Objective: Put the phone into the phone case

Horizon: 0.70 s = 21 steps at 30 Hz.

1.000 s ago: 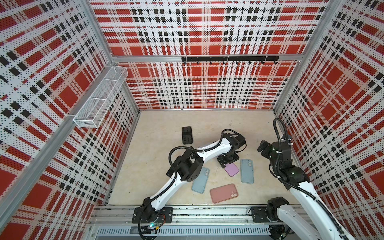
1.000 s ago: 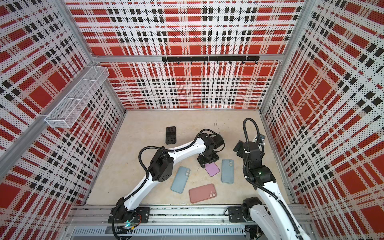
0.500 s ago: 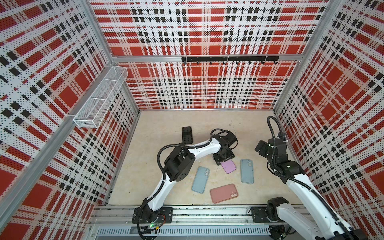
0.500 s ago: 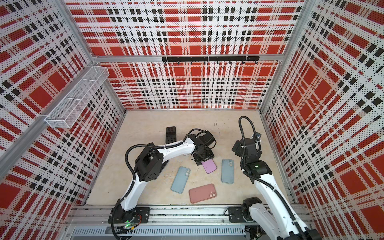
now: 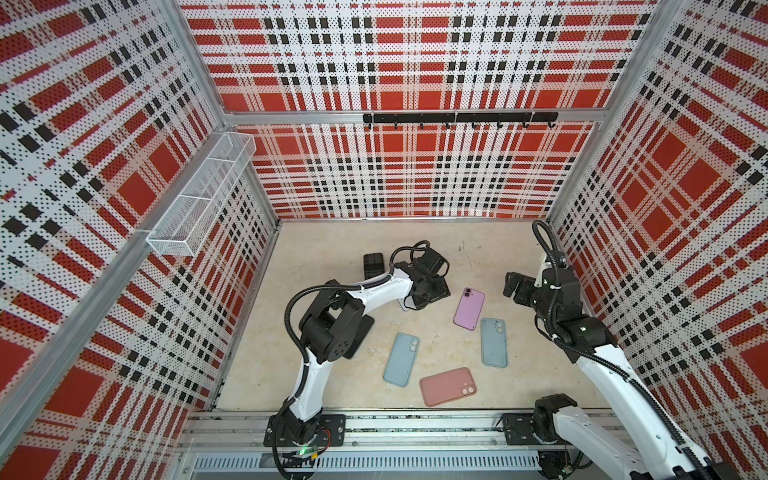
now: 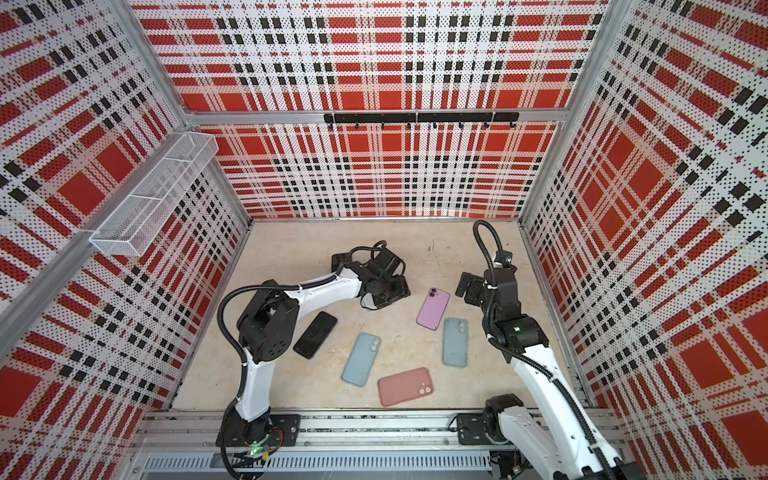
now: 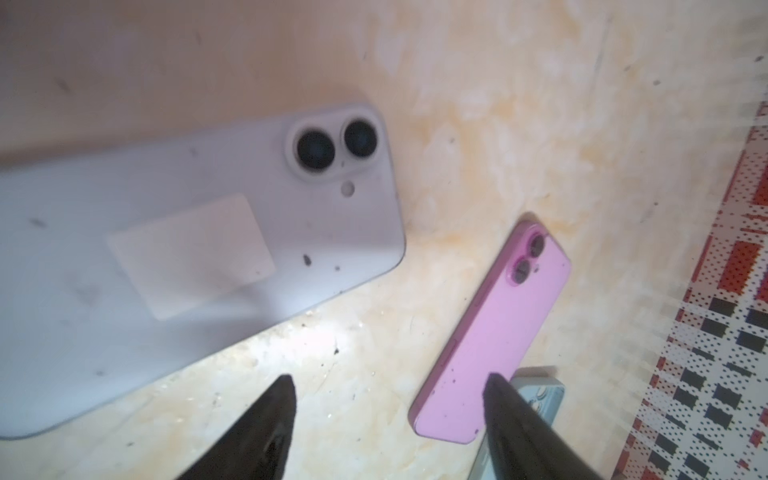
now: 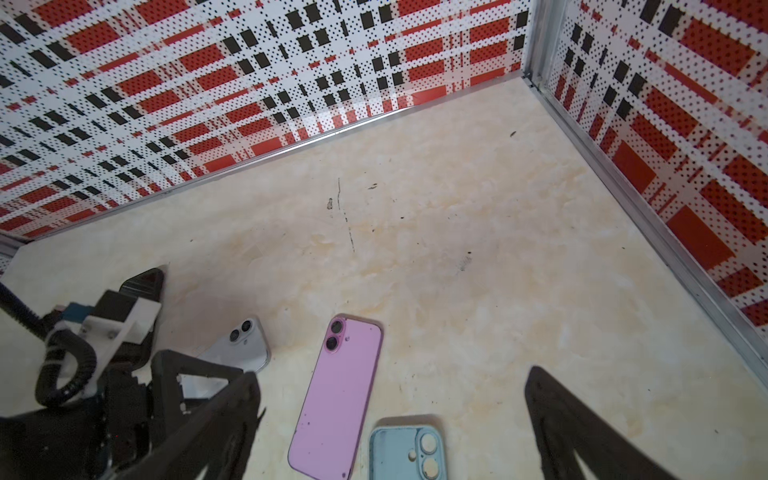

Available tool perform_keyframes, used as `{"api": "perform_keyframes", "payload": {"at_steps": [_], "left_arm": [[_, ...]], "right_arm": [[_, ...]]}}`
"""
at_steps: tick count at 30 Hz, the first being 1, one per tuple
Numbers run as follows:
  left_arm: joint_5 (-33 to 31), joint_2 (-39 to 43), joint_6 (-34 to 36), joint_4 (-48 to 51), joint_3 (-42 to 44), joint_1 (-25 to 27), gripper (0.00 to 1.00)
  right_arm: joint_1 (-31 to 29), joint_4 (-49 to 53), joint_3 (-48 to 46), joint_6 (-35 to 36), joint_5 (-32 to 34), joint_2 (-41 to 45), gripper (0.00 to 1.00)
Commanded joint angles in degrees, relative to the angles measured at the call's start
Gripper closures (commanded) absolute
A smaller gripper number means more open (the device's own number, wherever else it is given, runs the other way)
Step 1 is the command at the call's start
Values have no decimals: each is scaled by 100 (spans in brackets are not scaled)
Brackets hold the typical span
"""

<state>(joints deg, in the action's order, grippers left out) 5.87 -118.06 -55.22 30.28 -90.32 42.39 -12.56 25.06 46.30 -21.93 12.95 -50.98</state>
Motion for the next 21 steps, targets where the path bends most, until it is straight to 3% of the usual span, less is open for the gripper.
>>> {"api": "perform_keyframes", "payload": {"at_steps": [1,6,11,15,21], "left_arm": [[-401,405,951,409,-371,-13,17],[-1002,609,2488,1018,-699,169,3],[-1523,126,3330,1973,-1524,649,1],[-1847,-667,3524,2676,-2423,1196,0],[-1604,-1289,3278,2702,-2913,1602,1]], "right_arm": [[113,5,410,102,-211,-285,0],[595,948,971,-327,-1010,-1182,0],[1230,1124,896,-674,-1336,-1582,0],[1609,990,743,-809,-1620,-1713,0],[1852,900,726,-747,-1485,-1695,0]]}}
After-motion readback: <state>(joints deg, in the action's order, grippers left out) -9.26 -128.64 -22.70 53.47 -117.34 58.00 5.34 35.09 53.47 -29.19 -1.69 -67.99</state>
